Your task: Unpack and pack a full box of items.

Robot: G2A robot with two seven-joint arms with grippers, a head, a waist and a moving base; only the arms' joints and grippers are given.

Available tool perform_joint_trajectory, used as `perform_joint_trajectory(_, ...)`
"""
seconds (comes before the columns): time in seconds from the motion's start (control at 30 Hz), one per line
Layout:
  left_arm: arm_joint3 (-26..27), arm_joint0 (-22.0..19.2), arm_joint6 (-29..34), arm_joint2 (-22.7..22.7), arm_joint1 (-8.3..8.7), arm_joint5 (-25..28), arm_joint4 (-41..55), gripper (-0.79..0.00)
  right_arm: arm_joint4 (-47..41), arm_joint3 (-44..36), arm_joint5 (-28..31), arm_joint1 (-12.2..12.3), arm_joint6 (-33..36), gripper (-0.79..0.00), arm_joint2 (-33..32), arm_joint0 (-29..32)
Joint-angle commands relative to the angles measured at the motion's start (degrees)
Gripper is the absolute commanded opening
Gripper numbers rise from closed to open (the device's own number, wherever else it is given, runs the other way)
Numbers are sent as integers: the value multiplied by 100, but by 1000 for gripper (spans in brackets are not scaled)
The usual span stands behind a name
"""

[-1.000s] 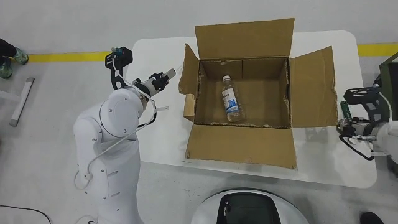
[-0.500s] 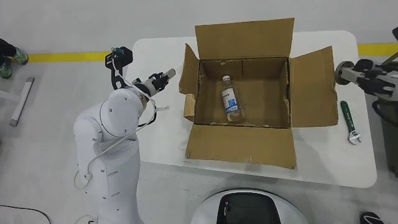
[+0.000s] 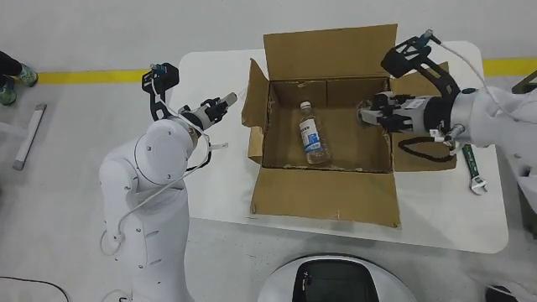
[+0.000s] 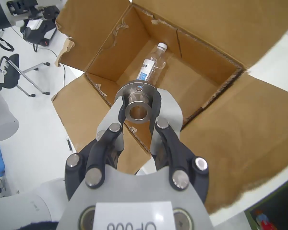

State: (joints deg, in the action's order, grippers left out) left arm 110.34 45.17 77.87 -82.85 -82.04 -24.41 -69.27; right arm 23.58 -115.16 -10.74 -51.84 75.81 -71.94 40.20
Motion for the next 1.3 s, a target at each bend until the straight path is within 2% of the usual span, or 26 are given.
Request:
perform_joint_trajectory(0.0, 0, 0, 0, 0, 0, 0, 0, 0, 106, 309, -39, -61, -15, -785, 508, -258)
perform_joint_trajectory(0.17, 0, 0, 0, 0, 0, 0, 0, 0, 557, 821, -88, -190, 212, -785, 1409, -632)
perform_joint_trajectory(0.3, 0, 0, 0, 0, 0, 0, 0, 0, 658, 1018, -153, -262, 300, -785, 1756, -763)
perform_joint_trajectory(1.27, 0, 0, 0, 0, 0, 0, 0, 0, 1940, 1768, -310, -529, 501, -785, 2804, -833)
